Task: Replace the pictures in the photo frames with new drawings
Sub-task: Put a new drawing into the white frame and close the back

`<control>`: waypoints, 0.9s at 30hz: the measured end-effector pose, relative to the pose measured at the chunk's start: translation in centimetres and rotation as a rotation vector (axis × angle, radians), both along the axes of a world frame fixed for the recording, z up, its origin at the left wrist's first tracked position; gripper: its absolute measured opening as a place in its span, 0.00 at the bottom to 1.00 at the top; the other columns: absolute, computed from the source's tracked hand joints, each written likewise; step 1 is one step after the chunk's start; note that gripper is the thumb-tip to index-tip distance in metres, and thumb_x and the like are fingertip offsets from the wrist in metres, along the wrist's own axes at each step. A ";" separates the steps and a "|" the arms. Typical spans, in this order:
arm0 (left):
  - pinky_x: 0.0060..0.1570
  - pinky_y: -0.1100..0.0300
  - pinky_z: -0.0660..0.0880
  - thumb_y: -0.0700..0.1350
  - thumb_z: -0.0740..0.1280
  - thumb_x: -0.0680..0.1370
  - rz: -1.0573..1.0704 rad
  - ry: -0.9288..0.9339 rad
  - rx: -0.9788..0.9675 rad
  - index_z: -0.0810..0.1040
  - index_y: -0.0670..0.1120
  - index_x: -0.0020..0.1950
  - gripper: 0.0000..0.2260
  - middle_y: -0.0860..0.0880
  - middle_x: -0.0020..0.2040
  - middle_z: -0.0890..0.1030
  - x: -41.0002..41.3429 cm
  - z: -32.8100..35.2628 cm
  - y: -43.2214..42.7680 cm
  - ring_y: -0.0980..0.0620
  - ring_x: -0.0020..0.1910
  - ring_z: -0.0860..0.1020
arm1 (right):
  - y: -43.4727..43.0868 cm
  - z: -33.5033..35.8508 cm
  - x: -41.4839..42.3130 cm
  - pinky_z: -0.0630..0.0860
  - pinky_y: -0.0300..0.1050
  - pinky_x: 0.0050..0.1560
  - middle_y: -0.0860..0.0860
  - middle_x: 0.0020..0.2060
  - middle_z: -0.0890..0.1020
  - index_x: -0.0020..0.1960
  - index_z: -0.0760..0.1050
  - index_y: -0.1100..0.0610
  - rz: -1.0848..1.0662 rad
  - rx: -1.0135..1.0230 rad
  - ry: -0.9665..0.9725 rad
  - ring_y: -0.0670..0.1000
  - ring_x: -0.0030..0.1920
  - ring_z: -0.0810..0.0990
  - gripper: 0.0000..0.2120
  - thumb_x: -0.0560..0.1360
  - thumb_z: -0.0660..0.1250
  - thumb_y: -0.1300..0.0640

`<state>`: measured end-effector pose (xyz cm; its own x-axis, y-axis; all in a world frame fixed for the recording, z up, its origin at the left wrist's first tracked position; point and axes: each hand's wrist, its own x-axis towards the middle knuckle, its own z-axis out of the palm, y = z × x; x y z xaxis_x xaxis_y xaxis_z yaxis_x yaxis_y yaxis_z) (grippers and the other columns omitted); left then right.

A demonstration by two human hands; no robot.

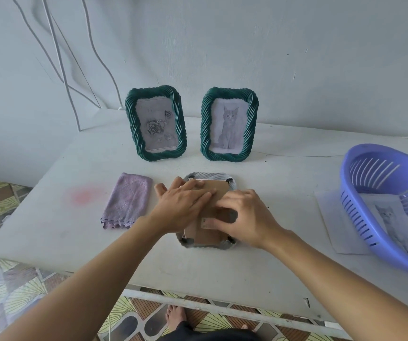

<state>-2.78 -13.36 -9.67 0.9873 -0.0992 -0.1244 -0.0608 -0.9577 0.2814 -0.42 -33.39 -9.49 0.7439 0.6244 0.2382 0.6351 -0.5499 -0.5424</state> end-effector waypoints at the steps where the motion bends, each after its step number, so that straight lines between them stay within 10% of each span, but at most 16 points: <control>1: 0.59 0.52 0.58 0.61 0.45 0.83 -0.015 0.001 -0.012 0.71 0.67 0.70 0.20 0.59 0.72 0.68 0.1 0.1 0.1 0.51 0.62 0.64 | 0.3 0.1 0.1 0.74 0.48 0.53 0.37 0.41 0.78 0.50 0.84 0.46 0.003 -0.001 0.004 0.40 0.43 0.75 0.18 0.69 0.73 0.35; 8: 0.67 0.50 0.59 0.56 0.49 0.85 -0.044 0.017 -0.278 0.69 0.57 0.74 0.20 0.58 0.70 0.73 -0.8 1.3 1.5 0.56 0.67 0.67 | 1.5 0.1 1.0 0.70 0.52 0.63 0.41 0.58 0.75 0.55 0.83 0.45 0.017 -0.195 0.092 0.44 0.59 0.74 0.23 0.66 0.72 0.34; 14: 0.56 0.48 0.64 0.55 0.68 0.78 -0.037 -0.203 -0.267 0.78 0.61 0.61 0.11 0.64 0.58 0.77 -4.4 1.1 4.2 0.63 0.61 0.72 | 1.9 0.4 1.2 0.68 0.50 0.61 0.40 0.53 0.75 0.52 0.84 0.46 -0.001 -0.201 0.067 0.41 0.52 0.73 0.20 0.69 0.70 0.33; 27: 0.55 0.45 0.63 0.66 0.64 0.76 -0.267 -0.228 0.030 0.82 0.63 0.56 0.15 0.63 0.56 0.79 -6.8 1.2 4.6 0.60 0.58 0.74 | 2.5 -1.7 -0.4 0.69 0.48 0.52 0.44 0.42 0.72 0.43 0.79 0.52 -0.070 -0.138 -0.097 0.50 0.50 0.72 0.22 0.68 0.63 0.33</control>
<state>-9.57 -8.79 -8.45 0.9297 -0.3573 0.0897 -0.3683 -0.9072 0.2035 -0.78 -30.93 -11.17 0.7646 0.6034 0.2264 0.6381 -0.6598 -0.3968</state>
